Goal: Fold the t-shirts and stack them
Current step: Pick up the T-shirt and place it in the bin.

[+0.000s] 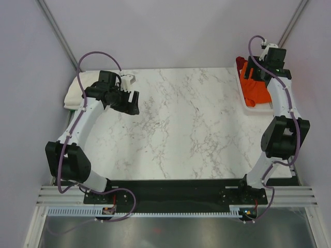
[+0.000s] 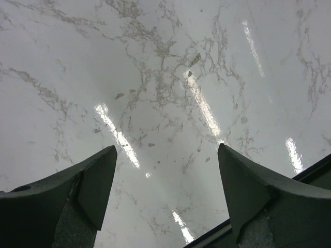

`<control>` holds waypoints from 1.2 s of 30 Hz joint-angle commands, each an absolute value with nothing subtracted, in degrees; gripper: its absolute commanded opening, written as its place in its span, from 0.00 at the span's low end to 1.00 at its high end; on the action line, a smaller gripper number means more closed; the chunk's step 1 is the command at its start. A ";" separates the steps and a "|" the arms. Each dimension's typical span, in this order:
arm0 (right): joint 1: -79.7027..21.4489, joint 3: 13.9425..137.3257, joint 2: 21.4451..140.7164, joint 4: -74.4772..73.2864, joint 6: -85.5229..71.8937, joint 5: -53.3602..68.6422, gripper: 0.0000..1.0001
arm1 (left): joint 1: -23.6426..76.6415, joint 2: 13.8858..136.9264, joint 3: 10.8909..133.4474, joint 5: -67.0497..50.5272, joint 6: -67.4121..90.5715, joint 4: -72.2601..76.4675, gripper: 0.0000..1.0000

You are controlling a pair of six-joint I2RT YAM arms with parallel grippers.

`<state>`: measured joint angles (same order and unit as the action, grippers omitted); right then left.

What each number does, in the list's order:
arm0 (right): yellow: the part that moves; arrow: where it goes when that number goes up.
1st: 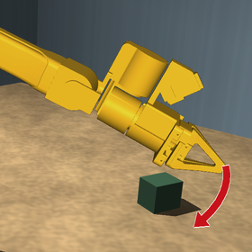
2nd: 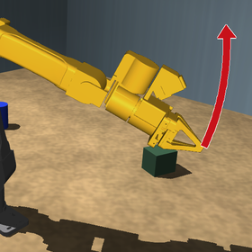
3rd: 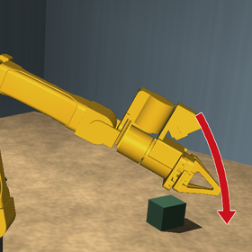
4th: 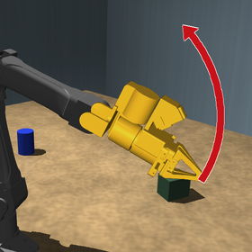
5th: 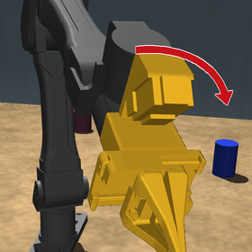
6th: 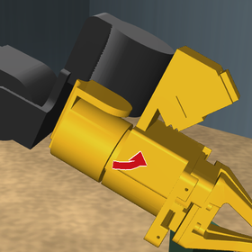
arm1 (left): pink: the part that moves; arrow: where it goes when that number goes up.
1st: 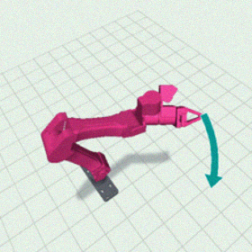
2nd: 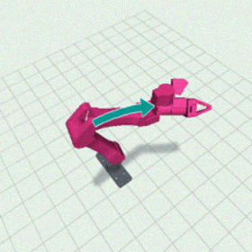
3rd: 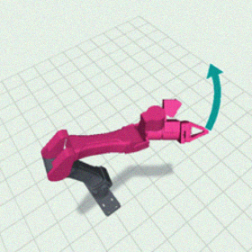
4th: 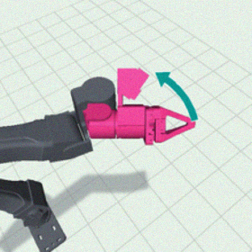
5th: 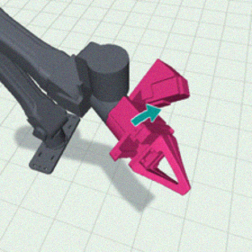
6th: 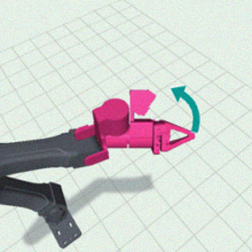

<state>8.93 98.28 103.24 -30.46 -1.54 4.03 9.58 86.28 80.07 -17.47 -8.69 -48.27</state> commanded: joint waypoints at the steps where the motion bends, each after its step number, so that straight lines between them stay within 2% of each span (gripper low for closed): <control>1: 12.56 103.53 108.88 -30.76 1.93 4.04 0.82 | 9.67 88.85 84.01 -25.30 -9.67 -48.43 0.86; 9: 17.93 113.81 123.12 -27.95 1.93 5.53 0.76 | 9.67 93.16 87.54 -27.42 -10.98 -50.18 0.83; 13: 18.28 120.57 130.59 -26.90 1.76 7.55 0.76 | 9.67 94.48 86.14 -27.60 -11.60 -50.71 0.81; 18: 18.28 122.78 134.64 -24.61 0.70 10.37 0.76 | 9.67 95.27 84.64 -26.38 -12.39 -50.80 0.79; 19: 18.28 123.65 135.26 -24.09 0.53 10.72 0.73 | 9.67 95.45 84.29 -25.85 -12.65 -50.89 0.79; 21: 18.37 124.62 137.02 -24.00 0.70 12.39 0.58 | 9.67 95.71 83.94 -24.88 -12.83 -50.89 0.79; 24: 18.28 125.42 137.90 -23.73 1.23 12.31 0.18 | 9.67 95.45 83.24 -24.61 -13.01 -50.98 0.78; 26: 18.37 124.81 136.33 -23.82 1.84 11.34 0.02 | 9.67 95.10 82.97 -25.13 -13.01 -50.89 0.78; 28: 18.37 122.36 133.70 -23.99 2.46 11.51 0.00 | 9.67 94.84 83.23 -25.31 -12.83 -50.89 0.77; 36: 16.27 113.83 109.71 -26.27 4.57 22.13 0.00 | 9.58 94.57 86.66 -23.12 -12.83 -49.83 0.76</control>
<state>18.15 113.51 123.52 -28.38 2.96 14.81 9.61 95.66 83.88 -24.69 -11.03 -50.83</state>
